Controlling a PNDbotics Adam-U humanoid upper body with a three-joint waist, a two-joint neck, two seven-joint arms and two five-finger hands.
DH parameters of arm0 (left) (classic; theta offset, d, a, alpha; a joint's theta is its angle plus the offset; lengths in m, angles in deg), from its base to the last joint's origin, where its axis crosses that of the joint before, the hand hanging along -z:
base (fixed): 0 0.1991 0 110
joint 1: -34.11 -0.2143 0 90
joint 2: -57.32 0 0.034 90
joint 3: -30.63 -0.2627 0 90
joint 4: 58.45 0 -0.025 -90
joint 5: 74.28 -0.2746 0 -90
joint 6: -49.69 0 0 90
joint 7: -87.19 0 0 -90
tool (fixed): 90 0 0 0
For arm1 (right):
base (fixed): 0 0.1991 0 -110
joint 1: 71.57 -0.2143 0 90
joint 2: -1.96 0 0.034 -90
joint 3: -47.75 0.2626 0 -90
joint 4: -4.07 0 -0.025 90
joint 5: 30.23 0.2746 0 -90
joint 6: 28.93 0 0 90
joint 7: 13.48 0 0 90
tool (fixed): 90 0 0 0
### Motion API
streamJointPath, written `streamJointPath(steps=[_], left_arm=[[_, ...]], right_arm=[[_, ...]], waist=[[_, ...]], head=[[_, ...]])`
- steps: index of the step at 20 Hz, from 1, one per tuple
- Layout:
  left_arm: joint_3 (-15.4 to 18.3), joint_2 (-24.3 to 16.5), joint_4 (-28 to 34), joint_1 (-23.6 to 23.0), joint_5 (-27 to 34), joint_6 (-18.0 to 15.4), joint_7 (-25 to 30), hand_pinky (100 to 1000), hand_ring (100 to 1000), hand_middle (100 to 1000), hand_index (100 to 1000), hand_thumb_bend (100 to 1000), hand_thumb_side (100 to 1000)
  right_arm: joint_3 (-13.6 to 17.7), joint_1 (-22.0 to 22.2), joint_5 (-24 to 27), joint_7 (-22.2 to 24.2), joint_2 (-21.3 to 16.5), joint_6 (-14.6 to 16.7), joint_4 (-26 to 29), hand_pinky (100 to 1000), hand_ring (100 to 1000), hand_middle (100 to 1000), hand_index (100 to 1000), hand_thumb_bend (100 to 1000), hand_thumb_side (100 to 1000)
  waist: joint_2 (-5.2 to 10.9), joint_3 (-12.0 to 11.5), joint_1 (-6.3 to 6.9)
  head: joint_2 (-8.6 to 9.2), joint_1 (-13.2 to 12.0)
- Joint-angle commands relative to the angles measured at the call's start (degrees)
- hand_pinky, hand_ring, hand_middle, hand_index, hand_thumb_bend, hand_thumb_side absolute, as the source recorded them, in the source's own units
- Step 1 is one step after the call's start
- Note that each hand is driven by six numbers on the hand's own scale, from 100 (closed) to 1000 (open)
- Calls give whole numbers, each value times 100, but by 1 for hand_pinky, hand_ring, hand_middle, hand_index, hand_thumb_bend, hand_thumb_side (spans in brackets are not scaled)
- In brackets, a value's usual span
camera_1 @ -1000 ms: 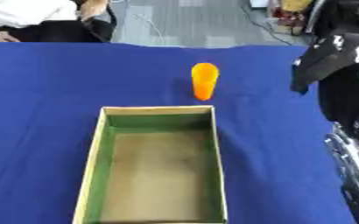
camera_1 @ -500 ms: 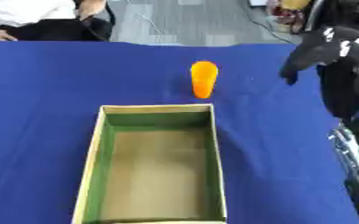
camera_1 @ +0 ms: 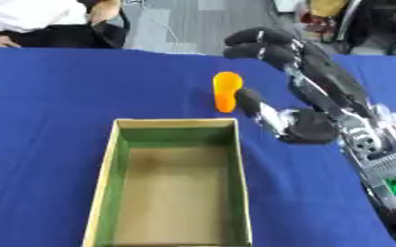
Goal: Pick up objects on the table and place them in the box.
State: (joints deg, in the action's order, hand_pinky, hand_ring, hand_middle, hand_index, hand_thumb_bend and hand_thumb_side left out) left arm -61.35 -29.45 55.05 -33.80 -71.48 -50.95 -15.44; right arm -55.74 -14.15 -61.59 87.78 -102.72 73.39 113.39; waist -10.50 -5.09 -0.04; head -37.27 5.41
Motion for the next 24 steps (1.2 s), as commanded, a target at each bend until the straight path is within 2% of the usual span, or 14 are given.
streamJointPath(steps=[1, 5, 12, 13, 14, 15, 17, 18, 19, 24], left_arm=[[-4, -101, 110, 26, 30, -3, 25, 752, 686, 734, 752, 502, 780], [-13, -77, 110, 43, 44, -13, 38, 752, 686, 734, 752, 502, 780], [-37, 3, 110, 114, 81, -58, 69, 753, 686, 735, 752, 502, 779], [-32, 15, 110, 125, 79, -67, 65, 753, 686, 735, 752, 502, 779], [-27, 28, 110, 136, 74, -77, 60, 753, 686, 734, 752, 503, 779], [-24, 39, 110, 146, 72, -88, 56, 753, 686, 734, 752, 503, 779], [-15, 58, 110, 161, 70, -106, 45, 753, 685, 734, 752, 504, 778], [-14, 65, 110, 167, 69, -110, 41, 753, 685, 734, 752, 506, 780], [-14, 70, 110, 171, 67, -113, 40, 752, 685, 734, 752, 504, 778], [-18, 88, 110, 186, 70, -121, 42, 752, 685, 734, 752, 505, 778]], right_arm=[[-175, -412, -309, -178, 92, -24, -447, 835, 796, 853, 860, 320, 1000], [-412, -890, -608, -255, 327, 134, -1235, 839, 800, 863, 871, 343, 1000], [-624, -1500, -1405, -409, 646, 476, -2443, 860, 824, 892, 892, 378, 1000], [-638, -1570, -1520, -442, 674, 520, -2590, 860, 828, 900, 898, 341, 1000], [-641, -1634, -1624, -485, 703, 551, -2732, 863, 833, 906, 903, 415, 1000], [-637, -1690, -1711, -532, 732, 569, -2859, 865, 836, 912, 907, 430, 1000], [-613, -1788, -1856, -651, 779, 559, -3093, 887, 848, 927, 921, 483, 1000], [-594, -1835, -1931, -714, 798, 527, -3210, 908, 856, 934, 930, 445, 1000], [-571, -1883, -2014, -786, 821, 482, -3325, 918, 859, 936, 935, 534, 1000], [-503, -2093, -2420, -1103, 900, 347, -3823, 943, 869, 944, 941, 562, 1000]], waist=[[107, -21, 16], [105, -64, 26], [76, -182, 31], [70, -195, 35], [65, -208, 37], [61, -219, 39], [54, -239, 41], [51, -247, 41], [50, -252, 42], [40, -276, 54]], head=[[77, 93], [148, 170], [280, 323], [284, 333], [282, 345], [283, 357], [273, 376], [261, 384], [242, 386], [226, 433]])
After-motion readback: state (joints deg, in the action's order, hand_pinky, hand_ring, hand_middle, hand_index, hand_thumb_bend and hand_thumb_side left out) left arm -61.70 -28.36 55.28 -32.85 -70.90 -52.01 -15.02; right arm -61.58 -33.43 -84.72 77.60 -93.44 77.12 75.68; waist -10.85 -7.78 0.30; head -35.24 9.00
